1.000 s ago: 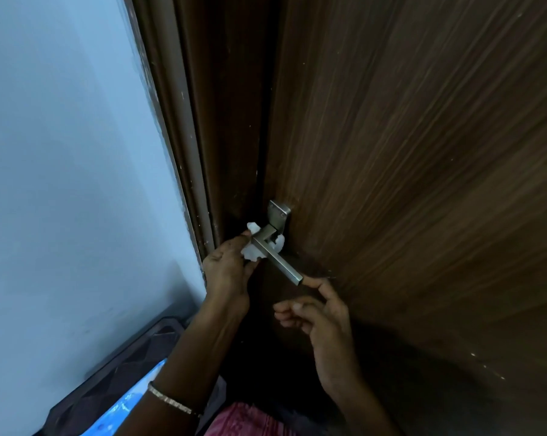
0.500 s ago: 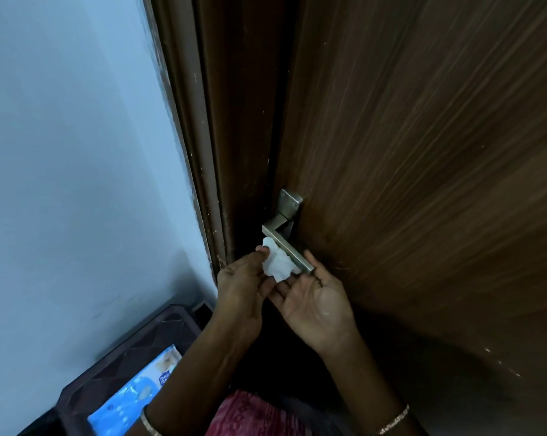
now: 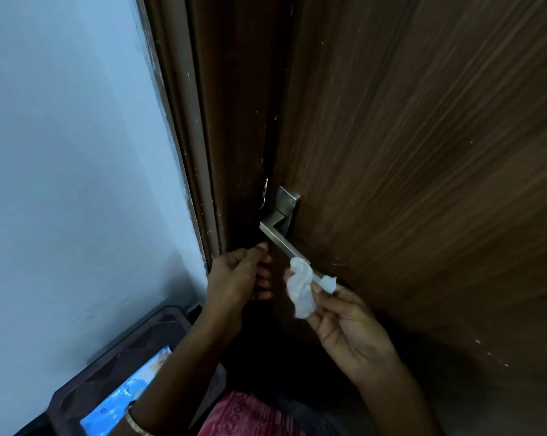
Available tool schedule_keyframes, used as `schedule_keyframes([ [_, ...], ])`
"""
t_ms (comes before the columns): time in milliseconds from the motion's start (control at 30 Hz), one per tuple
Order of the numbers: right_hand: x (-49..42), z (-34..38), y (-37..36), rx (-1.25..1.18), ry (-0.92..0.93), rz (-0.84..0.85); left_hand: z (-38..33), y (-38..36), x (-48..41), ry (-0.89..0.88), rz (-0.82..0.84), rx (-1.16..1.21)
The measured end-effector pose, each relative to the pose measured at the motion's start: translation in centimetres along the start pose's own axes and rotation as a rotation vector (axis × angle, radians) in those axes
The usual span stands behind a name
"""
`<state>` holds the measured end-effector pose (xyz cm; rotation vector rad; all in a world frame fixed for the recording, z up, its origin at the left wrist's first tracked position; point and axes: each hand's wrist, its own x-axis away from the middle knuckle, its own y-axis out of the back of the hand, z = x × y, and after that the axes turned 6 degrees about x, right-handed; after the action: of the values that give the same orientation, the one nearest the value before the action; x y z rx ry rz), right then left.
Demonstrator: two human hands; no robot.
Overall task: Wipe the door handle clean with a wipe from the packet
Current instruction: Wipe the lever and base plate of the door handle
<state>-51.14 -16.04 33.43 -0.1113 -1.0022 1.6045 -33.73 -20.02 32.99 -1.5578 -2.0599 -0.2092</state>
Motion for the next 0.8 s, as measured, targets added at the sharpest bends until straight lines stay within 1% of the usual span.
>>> schedule_keyframes([
  [33,0.5,0.3,-0.1,0.136,0.087,-0.072,-0.1,0.1,-0.4,0.009,-0.014,0.030],
  [67,0.9,0.5,-0.2,0.323,0.206,-0.160,-0.3,0.1,-0.8,0.022,-0.012,0.063],
  [167,1.7,0.8,-0.8,1.044,0.648,-0.549,-0.5,0.2,-1.5,0.053,0.021,0.091],
  [200,1.7,0.7,-1.2,1.206,0.776,-0.631,-0.5,0.1,-1.6,0.059,0.031,0.093],
  [267,1.0,0.2,-2.4,1.405,0.956,-0.669,-0.4,0.0,-1.7,0.070,0.045,0.105],
  [300,0.5,-0.2,-2.8,1.468,0.997,-0.652,-0.4,0.0,-1.7,0.075,0.051,0.110],
  [333,-0.2,-0.5,-3.2,1.516,1.000,-0.623,-0.3,-0.1,-1.8,0.080,0.058,0.111],
  [400,-1.6,-1.0,-3.8,1.590,0.948,-0.574,-0.1,-0.3,-1.8,0.086,0.077,0.119],
  [533,-3.4,-1.6,-5.0,1.709,0.945,-0.558,0.3,-0.5,-1.9,0.084,0.076,0.139],
  [633,-4.9,-1.1,-6.2,1.773,0.851,-0.492,0.4,-0.5,-2.1,0.089,0.052,0.175],
  [733,-5.6,-0.6,-6.8,1.798,0.836,-0.413,0.5,-0.3,-2.3,0.087,0.038,0.192],
  [800,-5.2,-0.5,-6.3,1.757,0.848,-0.402,0.6,-0.3,-2.5,0.092,0.044,0.188],
])
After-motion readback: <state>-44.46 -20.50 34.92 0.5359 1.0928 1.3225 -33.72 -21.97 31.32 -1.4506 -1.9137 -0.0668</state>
